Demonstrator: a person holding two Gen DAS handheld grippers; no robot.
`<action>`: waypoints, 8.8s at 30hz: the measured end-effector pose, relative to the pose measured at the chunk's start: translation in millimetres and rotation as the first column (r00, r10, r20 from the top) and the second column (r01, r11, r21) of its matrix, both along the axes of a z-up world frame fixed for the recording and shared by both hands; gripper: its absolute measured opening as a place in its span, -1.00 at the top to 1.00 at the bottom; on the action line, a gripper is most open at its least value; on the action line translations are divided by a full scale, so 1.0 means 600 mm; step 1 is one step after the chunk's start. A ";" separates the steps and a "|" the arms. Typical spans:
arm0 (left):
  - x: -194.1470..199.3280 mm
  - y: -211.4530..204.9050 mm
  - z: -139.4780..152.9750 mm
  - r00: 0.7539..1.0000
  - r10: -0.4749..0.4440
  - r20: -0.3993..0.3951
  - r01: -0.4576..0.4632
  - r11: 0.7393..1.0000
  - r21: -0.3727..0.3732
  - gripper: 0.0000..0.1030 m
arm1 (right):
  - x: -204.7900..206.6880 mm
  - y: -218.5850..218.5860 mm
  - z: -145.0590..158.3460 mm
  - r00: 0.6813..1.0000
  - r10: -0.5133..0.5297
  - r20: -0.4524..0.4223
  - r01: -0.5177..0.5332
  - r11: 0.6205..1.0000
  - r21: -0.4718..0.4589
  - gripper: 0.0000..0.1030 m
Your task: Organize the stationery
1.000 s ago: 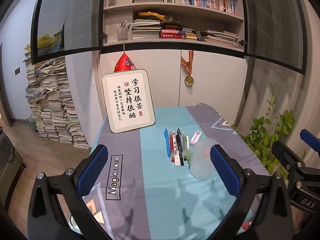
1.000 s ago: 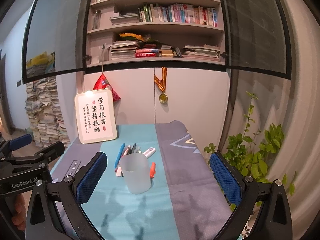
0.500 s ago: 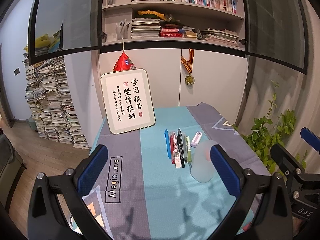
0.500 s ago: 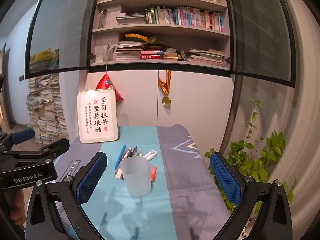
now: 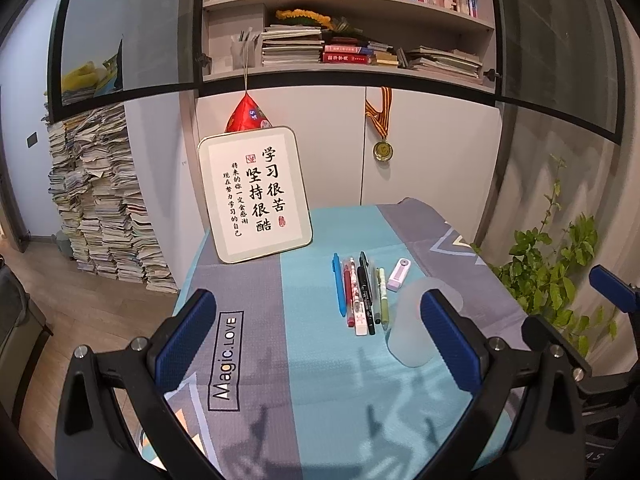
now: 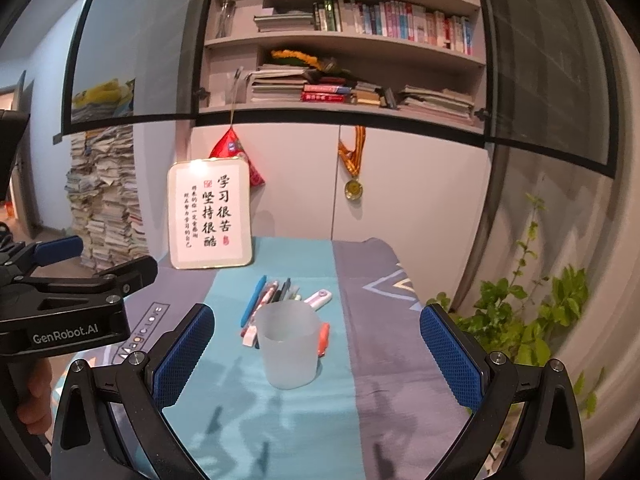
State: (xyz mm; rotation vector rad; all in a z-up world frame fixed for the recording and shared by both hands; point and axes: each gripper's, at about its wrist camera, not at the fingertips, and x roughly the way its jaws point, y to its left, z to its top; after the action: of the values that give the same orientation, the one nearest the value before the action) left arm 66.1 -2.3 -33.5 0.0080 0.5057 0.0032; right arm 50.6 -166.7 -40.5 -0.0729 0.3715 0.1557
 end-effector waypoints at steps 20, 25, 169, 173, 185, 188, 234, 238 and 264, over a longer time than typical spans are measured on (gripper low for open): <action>0.139 0.065 -0.094 0.985 0.076 -0.152 -0.084 0.995 -0.046 -0.97 | 0.149 0.005 -0.129 0.975 0.062 -0.215 -0.056 0.998 0.033 -0.99; 0.181 0.062 -0.123 0.977 0.042 -0.210 -0.057 0.996 -0.066 -0.94 | 0.196 0.020 -0.165 0.961 0.099 -0.257 -0.101 0.995 0.004 -0.99; 0.185 -0.073 -0.046 0.962 -0.272 -0.004 0.261 0.929 -0.261 0.03 | 0.202 -0.071 -0.196 0.979 0.092 -0.183 -0.084 0.995 0.050 -0.38; 0.216 -0.042 -0.084 0.984 -0.158 -0.077 0.142 0.974 -0.178 0.09 | 0.202 -0.072 -0.197 0.979 0.090 -0.184 -0.082 0.995 0.052 -0.38; 0.278 -0.018 -0.234 0.935 -0.122 -0.333 0.092 0.990 -0.102 0.63 | 0.203 -0.071 -0.196 0.978 0.090 -0.189 -0.083 0.995 0.048 -0.38; 0.282 -0.014 -0.244 0.926 -0.136 -0.352 0.103 0.989 -0.110 0.63 | 0.203 -0.071 -0.195 0.978 0.090 -0.189 -0.083 0.995 0.047 -0.38; 0.358 -0.030 -0.243 0.880 -0.146 -0.453 0.166 0.986 0.005 0.58 | 0.203 -0.071 -0.193 0.975 0.091 -0.203 -0.080 0.995 0.063 -0.38; 0.375 -0.040 -0.249 0.868 -0.145 -0.475 0.183 0.983 0.034 0.84 | 0.202 -0.070 -0.193 0.975 0.093 -0.203 -0.082 0.995 0.064 -0.38; 0.224 -0.072 -0.057 0.956 -0.250 -0.155 0.261 0.964 0.055 0.84 | 0.196 -0.068 -0.191 0.974 0.096 -0.204 -0.084 0.994 0.068 -0.38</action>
State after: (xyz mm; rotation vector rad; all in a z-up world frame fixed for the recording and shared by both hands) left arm 200.8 -45.2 -67.4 0.1488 0.6490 -0.2341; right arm 168.1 -207.7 -154.8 -0.0152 0.5718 0.2653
